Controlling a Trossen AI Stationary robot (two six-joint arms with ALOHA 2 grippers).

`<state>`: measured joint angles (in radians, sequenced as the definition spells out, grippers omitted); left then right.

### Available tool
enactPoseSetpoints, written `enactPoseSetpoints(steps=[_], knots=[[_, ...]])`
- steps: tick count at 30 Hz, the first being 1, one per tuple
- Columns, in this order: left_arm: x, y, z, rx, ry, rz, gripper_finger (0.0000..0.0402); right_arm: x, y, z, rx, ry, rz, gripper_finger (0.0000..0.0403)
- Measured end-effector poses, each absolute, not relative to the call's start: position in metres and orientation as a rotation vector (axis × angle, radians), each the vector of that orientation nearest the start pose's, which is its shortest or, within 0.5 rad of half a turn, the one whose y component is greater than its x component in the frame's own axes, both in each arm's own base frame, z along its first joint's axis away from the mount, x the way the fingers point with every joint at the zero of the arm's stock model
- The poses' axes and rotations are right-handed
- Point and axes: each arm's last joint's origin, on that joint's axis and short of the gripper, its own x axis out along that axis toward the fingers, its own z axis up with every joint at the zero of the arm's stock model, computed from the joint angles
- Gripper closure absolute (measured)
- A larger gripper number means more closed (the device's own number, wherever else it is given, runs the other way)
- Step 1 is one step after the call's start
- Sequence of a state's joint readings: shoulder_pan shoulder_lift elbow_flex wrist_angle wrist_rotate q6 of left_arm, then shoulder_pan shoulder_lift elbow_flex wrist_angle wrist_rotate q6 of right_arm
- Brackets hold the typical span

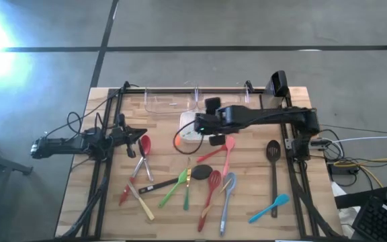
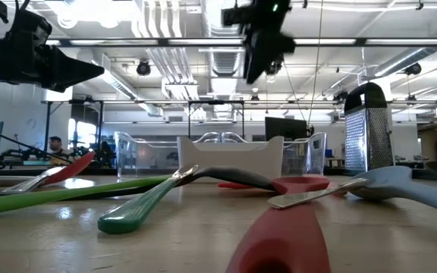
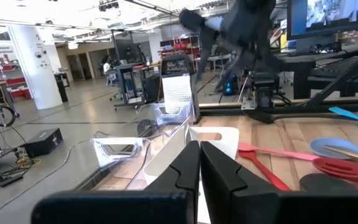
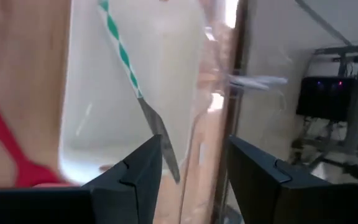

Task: Pick & Place Kitchen Items
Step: Put the blue spatula into the right transparent bin

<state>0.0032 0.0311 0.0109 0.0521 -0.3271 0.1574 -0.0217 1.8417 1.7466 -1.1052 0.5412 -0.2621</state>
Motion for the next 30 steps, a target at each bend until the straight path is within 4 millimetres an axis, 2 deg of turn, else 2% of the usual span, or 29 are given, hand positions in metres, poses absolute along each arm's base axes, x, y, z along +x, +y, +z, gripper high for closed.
enactPoseSetpoints(steps=[7,11,15,19,24,30], knots=[[0.098,0.01,0.17,0.151,-0.003,0.332,0.0385,0.322,-0.006,0.359,-0.236,1.148,-0.282,0.0266],[0.098,0.01,0.169,0.151,0.0,0.332,0.0383,0.294,0.003,0.377,-0.055,1.152,-0.229,0.0275],[0.098,0.01,0.169,0.151,0.0,0.332,0.0385,0.267,0.015,0.387,0.087,1.193,-0.254,0.0284],[0.098,0.01,0.169,0.151,0.0,0.332,0.0385,0.247,0.032,0.388,0.164,1.228,-0.288,0.0292],[0.098,0.01,0.169,0.151,0.0,0.332,0.0383,0.227,0.058,0.378,0.244,1.249,-0.311,0.0302],[0.098,0.01,0.169,0.152,0.0,0.332,0.0385,0.208,0.095,0.353,0.272,1.318,-0.325,0.0309]])
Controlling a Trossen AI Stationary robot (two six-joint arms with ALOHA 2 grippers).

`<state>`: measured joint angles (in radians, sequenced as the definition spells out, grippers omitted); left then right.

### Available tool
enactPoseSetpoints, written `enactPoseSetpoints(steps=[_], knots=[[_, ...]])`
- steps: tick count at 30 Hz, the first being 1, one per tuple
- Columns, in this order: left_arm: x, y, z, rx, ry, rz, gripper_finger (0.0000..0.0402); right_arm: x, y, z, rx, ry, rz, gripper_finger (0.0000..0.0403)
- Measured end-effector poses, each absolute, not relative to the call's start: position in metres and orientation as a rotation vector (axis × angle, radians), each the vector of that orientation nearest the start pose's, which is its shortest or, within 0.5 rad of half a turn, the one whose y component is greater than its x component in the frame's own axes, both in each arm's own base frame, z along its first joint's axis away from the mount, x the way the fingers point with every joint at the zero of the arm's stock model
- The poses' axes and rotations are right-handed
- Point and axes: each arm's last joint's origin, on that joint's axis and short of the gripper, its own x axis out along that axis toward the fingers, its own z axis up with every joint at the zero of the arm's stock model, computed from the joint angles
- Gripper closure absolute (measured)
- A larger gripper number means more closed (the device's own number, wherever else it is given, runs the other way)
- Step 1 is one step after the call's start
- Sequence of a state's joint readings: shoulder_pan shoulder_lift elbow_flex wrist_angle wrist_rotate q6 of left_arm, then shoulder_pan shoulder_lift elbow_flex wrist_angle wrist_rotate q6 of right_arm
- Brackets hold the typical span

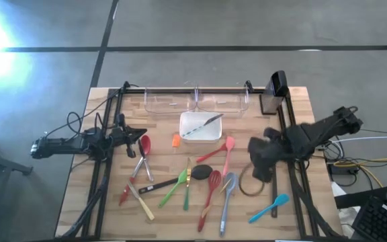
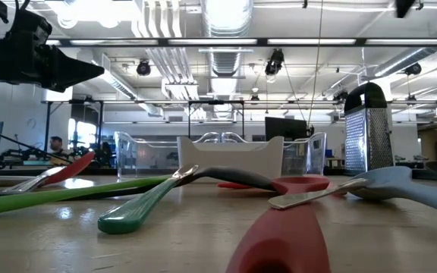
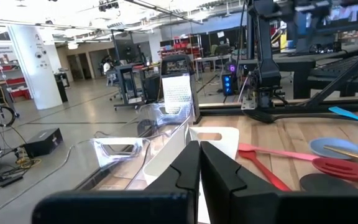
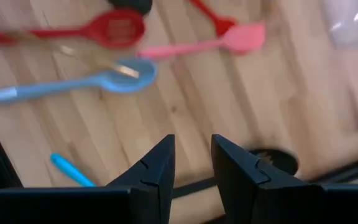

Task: Pick & Place Kitchen Items
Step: Put the blue spatula into the right transparent bin

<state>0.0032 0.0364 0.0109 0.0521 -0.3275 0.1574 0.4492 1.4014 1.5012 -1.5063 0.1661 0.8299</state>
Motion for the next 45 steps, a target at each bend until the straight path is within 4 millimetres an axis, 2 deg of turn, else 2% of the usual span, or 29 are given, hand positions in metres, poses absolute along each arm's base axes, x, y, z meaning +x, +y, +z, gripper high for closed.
enactPoseSetpoints(steps=[6,9,14,21,25,34,39,45], knots=[[0.098,0.01,0.169,0.151,0.0,0.332,0.0384,0.197,0.145,0.31,0.188,1.407,-0.186,0.0307],[0.098,0.01,0.169,0.152,0.0,0.331,0.0385,0.192,0.163,0.287,0.145,1.418,-0.151,0.0303],[0.098,0.01,0.169,0.152,0.0,0.332,0.0383,0.19,0.18,0.254,0.126,1.438,-0.16,0.03],[0.098,0.01,0.169,0.151,0.0,0.332,0.0385,0.2,0.194,0.221,0.15,1.505,-0.117,0.0292],[0.098,0.01,0.169,0.151,-0.001,0.332,0.0383,0.202,0.202,0.208,0.151,1.597,-0.093,0.0289],[0.098,0.01,0.169,0.151,-0.001,0.332,0.0384,0.2,0.223,0.191,0.167,1.726,-0.011,0.0298],[0.098,0.01,0.169,0.152,-0.001,0.332,0.0384,0.197,0.236,0.19,0.186,1.687,0.057,0.0292],[0.098,0.01,0.169,0.152,-0.001,0.332,0.0384,0.196,0.238,0.183,0.17,1.669,0.033,0.0284]])
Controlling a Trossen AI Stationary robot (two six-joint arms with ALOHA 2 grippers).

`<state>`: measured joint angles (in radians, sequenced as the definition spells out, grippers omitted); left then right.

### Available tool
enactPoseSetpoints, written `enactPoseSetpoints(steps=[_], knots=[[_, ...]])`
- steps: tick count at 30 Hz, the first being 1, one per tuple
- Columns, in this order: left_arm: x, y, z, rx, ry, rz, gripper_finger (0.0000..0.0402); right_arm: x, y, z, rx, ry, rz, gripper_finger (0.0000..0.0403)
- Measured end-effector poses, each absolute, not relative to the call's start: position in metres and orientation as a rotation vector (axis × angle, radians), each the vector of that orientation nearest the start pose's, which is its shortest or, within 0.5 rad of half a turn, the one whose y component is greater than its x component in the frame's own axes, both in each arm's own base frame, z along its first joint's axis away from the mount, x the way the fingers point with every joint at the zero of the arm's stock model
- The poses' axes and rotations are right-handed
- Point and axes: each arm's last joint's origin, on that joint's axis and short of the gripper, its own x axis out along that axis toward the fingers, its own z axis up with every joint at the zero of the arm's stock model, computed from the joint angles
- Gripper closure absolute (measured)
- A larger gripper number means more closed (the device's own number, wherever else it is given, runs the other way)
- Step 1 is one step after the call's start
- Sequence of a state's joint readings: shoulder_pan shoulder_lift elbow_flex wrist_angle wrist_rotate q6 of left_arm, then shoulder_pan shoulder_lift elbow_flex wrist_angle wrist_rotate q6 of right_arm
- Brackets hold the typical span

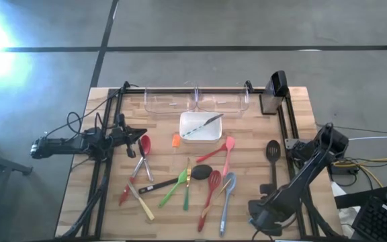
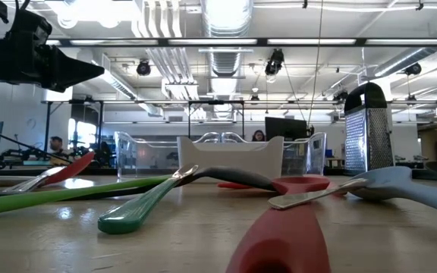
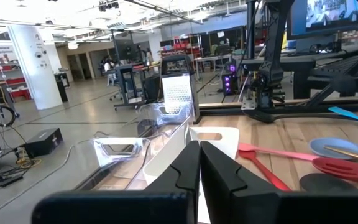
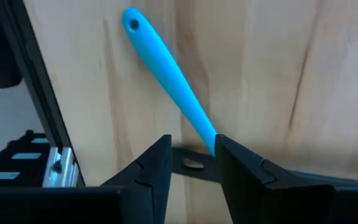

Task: Pick & Place Kitchen Items
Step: Put the blue spatula into the right transparent bin

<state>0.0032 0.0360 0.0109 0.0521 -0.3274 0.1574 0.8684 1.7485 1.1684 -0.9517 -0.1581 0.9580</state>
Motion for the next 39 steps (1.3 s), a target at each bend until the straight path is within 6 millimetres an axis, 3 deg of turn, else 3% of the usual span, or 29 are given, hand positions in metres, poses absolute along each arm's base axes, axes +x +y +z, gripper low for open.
enactPoseSetpoints(steps=[15,21,24,29,34,39], knots=[[0.098,0.01,0.169,0.152,-0.001,0.332,0.0384,0.2,0.247,0.138,0.052,1.806,0.077,0.0305],[0.098,0.01,0.169,0.152,-0.001,0.332,0.0384,0.199,0.246,0.137,0.04,1.823,0.088,0.0348],[0.098,0.01,0.169,0.151,-0.001,0.332,0.0383,0.198,0.245,0.145,0.047,1.812,0.099,0.0381],[0.098,0.01,0.169,0.152,-0.001,0.332,0.0385,0.189,0.234,0.17,0.028,1.855,0.026,0.0387],[0.098,0.01,0.169,0.152,-0.001,0.332,0.0383,0.184,0.213,0.206,-0.007,1.831,-0.111,0.0388],[0.098,0.01,0.169,0.151,-0.001,0.332,0.0385,0.189,0.177,0.24,-0.07,1.637,-0.222,0.0389]])
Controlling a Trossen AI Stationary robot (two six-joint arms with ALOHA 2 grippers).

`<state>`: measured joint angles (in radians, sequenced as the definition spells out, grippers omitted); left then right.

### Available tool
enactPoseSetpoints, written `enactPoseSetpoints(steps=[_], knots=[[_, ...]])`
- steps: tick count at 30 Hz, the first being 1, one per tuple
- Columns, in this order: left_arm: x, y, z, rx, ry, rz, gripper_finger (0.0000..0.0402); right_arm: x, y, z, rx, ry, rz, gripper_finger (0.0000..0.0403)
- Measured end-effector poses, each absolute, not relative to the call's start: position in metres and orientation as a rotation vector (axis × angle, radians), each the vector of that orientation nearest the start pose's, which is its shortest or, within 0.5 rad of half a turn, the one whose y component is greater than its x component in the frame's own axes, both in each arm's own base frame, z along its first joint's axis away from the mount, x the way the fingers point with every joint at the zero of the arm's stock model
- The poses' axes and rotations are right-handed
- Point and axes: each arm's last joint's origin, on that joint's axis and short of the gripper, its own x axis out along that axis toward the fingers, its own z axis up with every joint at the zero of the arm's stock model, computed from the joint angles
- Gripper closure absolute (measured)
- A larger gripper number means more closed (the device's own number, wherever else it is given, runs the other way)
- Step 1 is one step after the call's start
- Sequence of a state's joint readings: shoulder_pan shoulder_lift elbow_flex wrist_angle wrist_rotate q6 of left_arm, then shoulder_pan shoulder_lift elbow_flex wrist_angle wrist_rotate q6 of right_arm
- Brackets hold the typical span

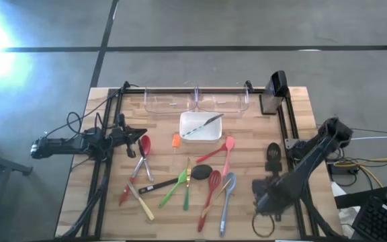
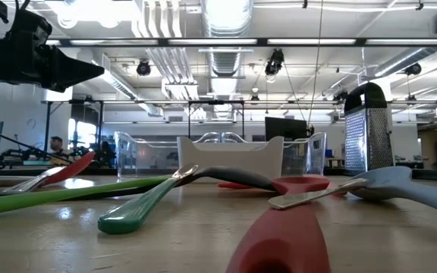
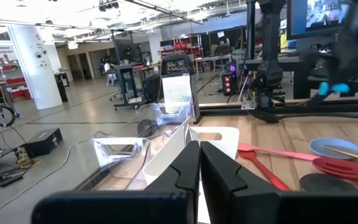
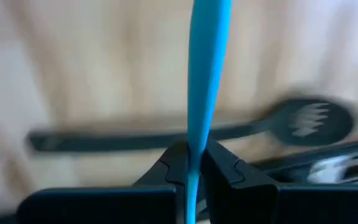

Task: Pick & Place Kitchen Items
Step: Put the blue spatula into the right transparent bin

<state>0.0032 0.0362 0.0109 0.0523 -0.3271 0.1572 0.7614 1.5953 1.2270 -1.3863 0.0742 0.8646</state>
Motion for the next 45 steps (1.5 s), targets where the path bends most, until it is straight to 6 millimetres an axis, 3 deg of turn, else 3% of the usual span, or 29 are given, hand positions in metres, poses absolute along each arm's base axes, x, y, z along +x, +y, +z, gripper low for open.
enactPoseSetpoints(steps=[10,22,34,39,45], knots=[[0.098,0.01,0.169,0.152,-0.001,0.332,0.0384,0.211,0.08,0.295,-0.185,1.25,-0.414,0.0389],[0.098,0.01,0.169,0.151,-0.001,0.331,0.0385,0.255,-0.031,0.332,-0.296,0.989,-0.43,0.039],[0.098,0.01,0.169,0.152,-0.001,0.332,0.0385,0.303,-0.109,0.361,-0.381,0.991,-0.455,0.039],[0.098,0.01,0.169,0.152,0.0,0.331,0.0383,0.322,-0.136,0.363,-0.378,1.053,-0.463,0.039],[0.098,0.01,0.169,0.152,0.0,0.332,0.0385,0.33,-0.17,0.359,-0.286,1.172,-0.428,0.039]])
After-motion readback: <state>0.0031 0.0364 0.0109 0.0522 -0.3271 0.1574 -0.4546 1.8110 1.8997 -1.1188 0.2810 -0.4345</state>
